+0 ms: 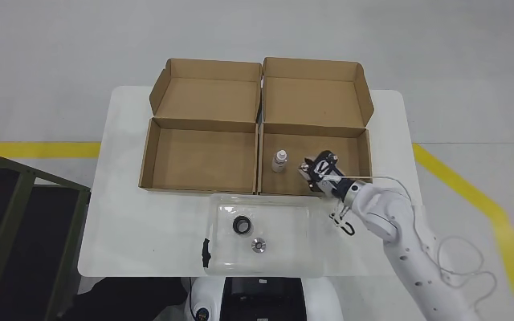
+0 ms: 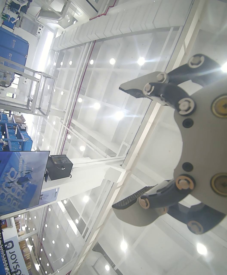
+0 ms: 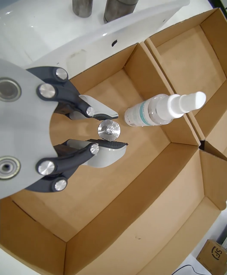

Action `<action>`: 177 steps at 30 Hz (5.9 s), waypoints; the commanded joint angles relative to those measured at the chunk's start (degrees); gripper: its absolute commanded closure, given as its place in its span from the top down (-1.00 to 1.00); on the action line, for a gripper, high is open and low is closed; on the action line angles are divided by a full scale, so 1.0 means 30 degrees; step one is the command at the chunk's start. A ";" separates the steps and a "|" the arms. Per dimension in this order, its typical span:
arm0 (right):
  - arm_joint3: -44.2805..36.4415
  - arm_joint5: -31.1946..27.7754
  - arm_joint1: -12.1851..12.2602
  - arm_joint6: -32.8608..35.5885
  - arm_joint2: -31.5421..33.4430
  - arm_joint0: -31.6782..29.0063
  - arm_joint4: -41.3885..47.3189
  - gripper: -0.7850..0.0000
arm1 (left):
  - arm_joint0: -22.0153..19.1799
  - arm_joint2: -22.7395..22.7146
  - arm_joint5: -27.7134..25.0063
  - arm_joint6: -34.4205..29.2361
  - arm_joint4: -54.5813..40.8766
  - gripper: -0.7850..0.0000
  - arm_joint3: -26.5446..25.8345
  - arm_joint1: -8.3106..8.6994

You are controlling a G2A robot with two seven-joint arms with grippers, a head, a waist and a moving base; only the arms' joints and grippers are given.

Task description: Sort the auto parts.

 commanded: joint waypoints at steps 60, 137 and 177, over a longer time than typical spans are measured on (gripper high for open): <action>-0.9154 -0.2533 0.0549 0.0554 0.0620 -0.4985 -0.0892 0.58 | 0.0000 0.0000 0.0000 0.0000 0.0000 1.00 0.0000 0.0000; -0.4467 -0.3195 0.0145 0.4917 -0.5914 -0.2343 -0.1356 -0.62 | 0.0000 0.0000 0.0000 0.0000 0.0000 1.00 0.0000 0.0000; -0.9944 -0.2017 0.0841 -0.1373 -0.1146 -0.3562 0.1360 -1.00 | 0.0000 0.0000 0.0000 0.0000 0.0000 1.00 0.0000 0.0000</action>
